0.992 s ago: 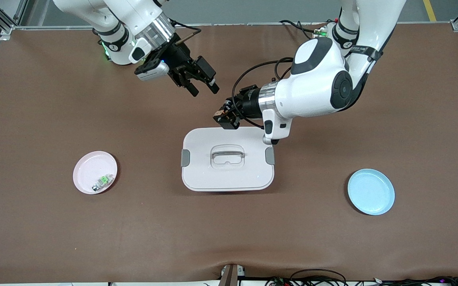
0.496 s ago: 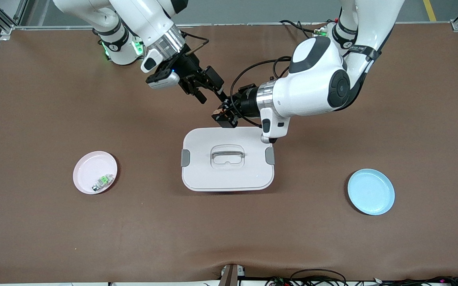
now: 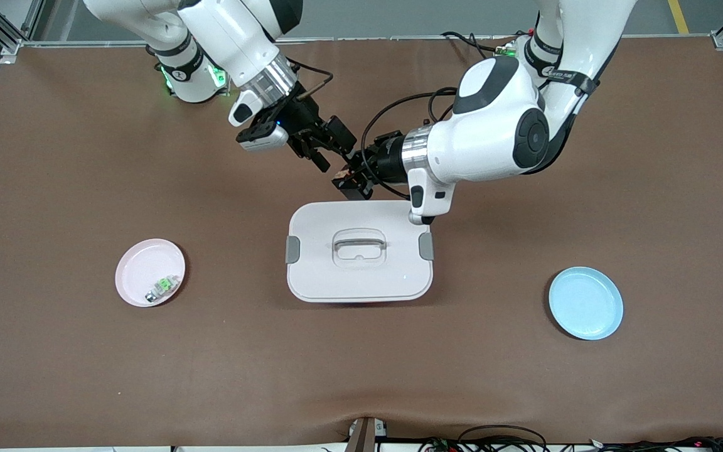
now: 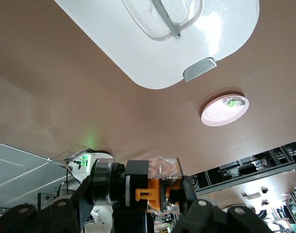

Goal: Transfer orange switch to right arm and place
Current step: 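Close the right gripper on the orange switch, then carry the switch to the white plate while the left gripper withdraws, then lower the orange switch onto the white plate with the right gripper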

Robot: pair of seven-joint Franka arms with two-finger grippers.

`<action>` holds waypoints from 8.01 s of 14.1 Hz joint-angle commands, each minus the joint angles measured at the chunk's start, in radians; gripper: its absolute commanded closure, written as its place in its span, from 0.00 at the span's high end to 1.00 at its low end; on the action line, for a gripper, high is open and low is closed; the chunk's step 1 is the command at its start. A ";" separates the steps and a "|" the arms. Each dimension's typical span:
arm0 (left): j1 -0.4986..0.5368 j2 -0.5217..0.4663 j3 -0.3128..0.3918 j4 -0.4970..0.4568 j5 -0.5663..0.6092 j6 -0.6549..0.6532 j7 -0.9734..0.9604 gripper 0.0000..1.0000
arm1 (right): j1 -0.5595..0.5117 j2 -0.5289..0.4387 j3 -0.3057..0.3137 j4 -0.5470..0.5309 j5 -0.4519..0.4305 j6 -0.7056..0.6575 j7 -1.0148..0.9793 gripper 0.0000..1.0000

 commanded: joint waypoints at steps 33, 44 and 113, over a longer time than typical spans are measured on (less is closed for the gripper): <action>0.076 -0.063 0.001 0.022 0.206 -0.145 0.004 1.00 | 0.015 0.152 -0.006 0.258 -0.464 -0.419 -0.227 0.00; 0.246 -0.130 0.007 0.019 0.510 -0.315 0.355 1.00 | -0.162 0.148 -0.011 0.252 -0.458 -0.737 -1.064 0.00; 0.243 -0.505 0.413 -0.168 0.599 -0.458 1.406 1.00 | -0.726 0.494 -0.152 -0.027 -0.817 -0.147 -2.118 0.00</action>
